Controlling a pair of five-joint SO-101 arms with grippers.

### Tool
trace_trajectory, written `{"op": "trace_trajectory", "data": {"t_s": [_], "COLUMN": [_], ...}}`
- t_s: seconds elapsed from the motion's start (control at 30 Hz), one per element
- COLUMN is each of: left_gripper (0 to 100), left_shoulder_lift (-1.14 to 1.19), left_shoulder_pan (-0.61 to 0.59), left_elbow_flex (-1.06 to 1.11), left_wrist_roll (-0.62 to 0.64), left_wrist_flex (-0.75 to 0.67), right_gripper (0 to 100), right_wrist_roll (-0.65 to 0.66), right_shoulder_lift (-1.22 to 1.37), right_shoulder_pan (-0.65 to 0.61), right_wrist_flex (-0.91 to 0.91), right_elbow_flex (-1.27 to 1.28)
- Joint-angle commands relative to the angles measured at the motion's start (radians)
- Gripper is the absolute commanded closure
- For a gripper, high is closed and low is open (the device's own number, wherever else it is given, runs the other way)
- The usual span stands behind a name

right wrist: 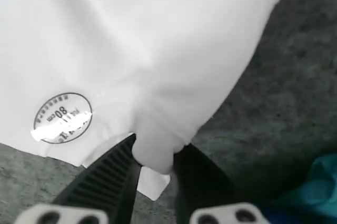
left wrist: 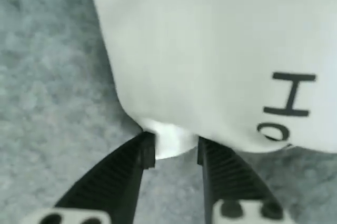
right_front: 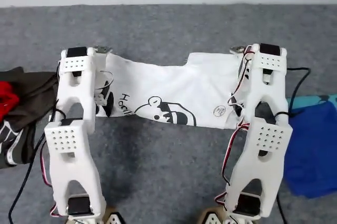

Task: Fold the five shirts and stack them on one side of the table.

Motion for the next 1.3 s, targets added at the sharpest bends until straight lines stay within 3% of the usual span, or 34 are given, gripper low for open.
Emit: {"op": "trace_trajectory", "data": {"t_s": [0.0,0.07,0.63,0.87,1.17,1.27], "left_gripper": [94,99,99,99,99,99], "left_shoulder_lift": [0.094,0.123,0.034,0.031,0.035,0.037], "left_shoulder_pan": [0.000,0.008,0.017,0.017,0.018,0.018], "left_elbow_flex": [-0.064,-0.096,-0.099,-0.028,-0.022,-0.022], "left_wrist_roll": [-0.008,-0.009,-0.009,-0.009,-0.006,-0.006], "left_wrist_flex": [0.003,0.034,0.037,0.037,0.037,0.037], "right_gripper": [98.8,98.8,98.6,85.4,85.8,96.1], "right_wrist_roll": [-0.006,-0.006,-0.041,-0.071,-0.064,-0.063], "right_shoulder_lift": [-0.077,-0.076,-0.104,-0.137,-0.053,-0.019], "right_shoulder_pan": [-0.012,-0.012,-0.013,-0.010,-0.013,-0.022], "right_wrist_flex": [0.041,0.041,0.041,0.042,0.036,0.035], "right_elbow_flex": [-0.005,-0.005,0.120,0.127,0.126,0.123]}}
